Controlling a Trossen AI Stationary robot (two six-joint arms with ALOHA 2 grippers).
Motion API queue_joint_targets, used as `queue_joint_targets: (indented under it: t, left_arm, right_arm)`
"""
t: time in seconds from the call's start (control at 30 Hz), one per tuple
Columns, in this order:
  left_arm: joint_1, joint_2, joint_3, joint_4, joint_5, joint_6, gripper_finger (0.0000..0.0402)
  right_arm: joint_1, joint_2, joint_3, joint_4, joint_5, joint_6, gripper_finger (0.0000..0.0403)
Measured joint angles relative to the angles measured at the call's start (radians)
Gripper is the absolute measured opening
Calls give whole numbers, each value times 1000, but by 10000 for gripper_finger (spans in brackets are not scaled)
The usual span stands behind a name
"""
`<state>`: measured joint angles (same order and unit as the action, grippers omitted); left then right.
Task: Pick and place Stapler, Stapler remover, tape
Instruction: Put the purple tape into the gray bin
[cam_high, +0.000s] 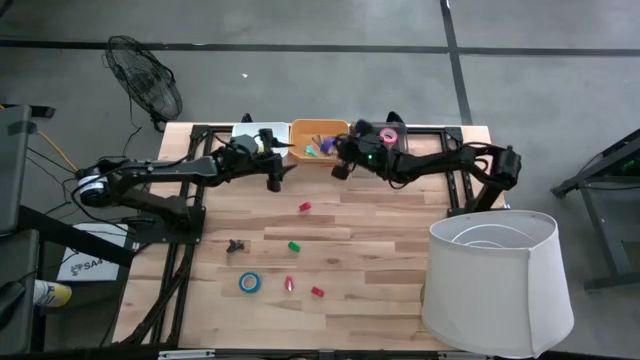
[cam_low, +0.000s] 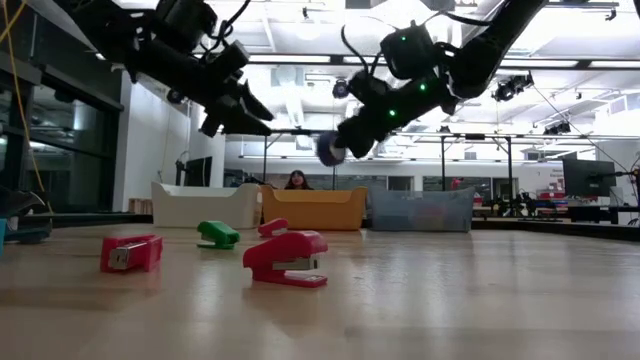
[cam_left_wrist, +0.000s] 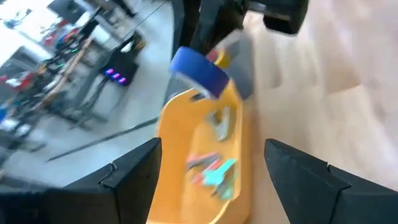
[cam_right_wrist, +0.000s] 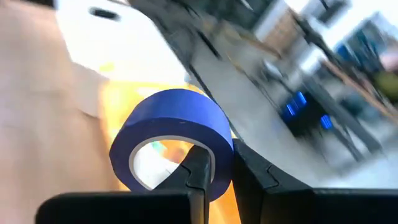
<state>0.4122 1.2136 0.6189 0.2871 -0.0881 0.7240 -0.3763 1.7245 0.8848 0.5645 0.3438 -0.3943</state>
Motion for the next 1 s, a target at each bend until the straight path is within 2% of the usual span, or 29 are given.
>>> queue_joint_targets:
  t: [0.13, 0.27, 0.5, 0.67, 1.0]
  left_arm:
    - [0, -47, 0, -78, -96, 15, 280]
    - [0, -83, 0, -143, -163, 31, 280]
    - [0, -93, 0, -211, -199, 27, 280]
    - [0, -93, 0, -253, -203, 8, 280]
    - [0, -93, 1, -323, -203, 0, 280]
  right_arm:
    - [-76, -10, 0, -83, 84, 99, 33]
    - [-153, -10, 0, -148, 125, 197, 33]
    - [-232, -12, 1, -278, 109, 344, 33]
    - [-248, -12, 94, -544, 90, 408, 33]
    - [-260, -14, 281, -930, 7, 443, 33]
